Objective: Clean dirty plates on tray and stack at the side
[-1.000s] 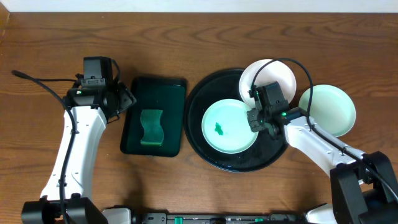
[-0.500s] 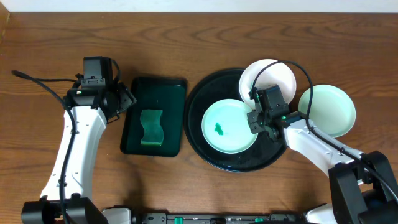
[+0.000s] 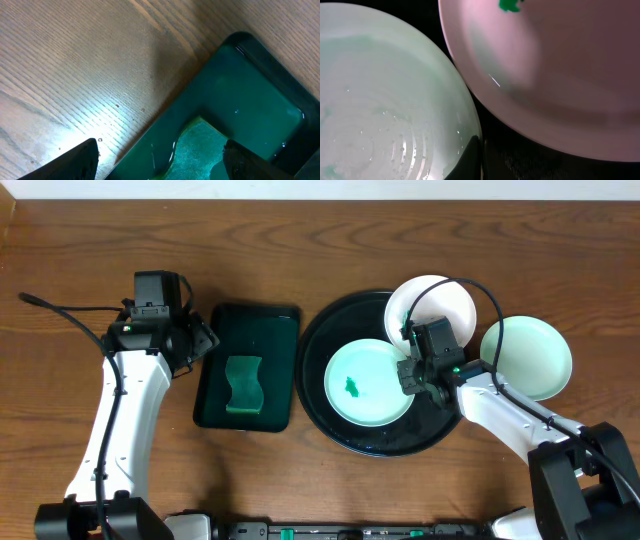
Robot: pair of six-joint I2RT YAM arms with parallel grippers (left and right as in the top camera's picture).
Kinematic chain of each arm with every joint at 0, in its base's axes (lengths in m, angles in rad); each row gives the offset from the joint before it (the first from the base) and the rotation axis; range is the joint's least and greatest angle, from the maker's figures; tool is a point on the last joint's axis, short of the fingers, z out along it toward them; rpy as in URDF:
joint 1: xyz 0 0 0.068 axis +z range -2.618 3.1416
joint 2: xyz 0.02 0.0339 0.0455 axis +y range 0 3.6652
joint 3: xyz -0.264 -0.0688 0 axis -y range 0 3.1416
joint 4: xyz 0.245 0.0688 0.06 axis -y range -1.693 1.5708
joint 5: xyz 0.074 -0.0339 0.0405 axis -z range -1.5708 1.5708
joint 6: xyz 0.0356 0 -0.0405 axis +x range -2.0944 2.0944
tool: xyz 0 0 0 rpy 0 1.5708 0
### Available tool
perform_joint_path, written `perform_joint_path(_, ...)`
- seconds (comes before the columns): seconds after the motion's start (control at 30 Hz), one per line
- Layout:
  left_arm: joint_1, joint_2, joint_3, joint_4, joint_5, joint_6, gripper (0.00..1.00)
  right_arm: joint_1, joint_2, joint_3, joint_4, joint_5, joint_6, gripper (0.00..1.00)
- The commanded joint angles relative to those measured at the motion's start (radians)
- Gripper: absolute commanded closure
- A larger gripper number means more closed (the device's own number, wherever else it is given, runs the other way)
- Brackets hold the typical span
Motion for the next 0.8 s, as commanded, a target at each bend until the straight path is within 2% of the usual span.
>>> perform_joint_path(0.0,0.003,0.002,0.014,-0.002,-0.012,-0.001,0.2,-0.007,0.0,-0.008,0.005,0.002,0.023,0.99)
perform_joint_path(0.3,0.003,0.002,0.014,-0.002,-0.012,-0.001,0.2,-0.006,0.0,-0.008,-0.005,0.002,0.024,0.99)
perform_joint_path(0.47,0.003,0.002,0.014,-0.002,-0.012,-0.002,0.2,-0.006,0.0,-0.008,-0.02,-0.002,0.083,0.98)
perform_joint_path(0.77,0.003,0.002,0.014,-0.002,-0.012,-0.002,0.2,-0.011,0.0,0.002,-0.035,-0.102,0.129,0.99)
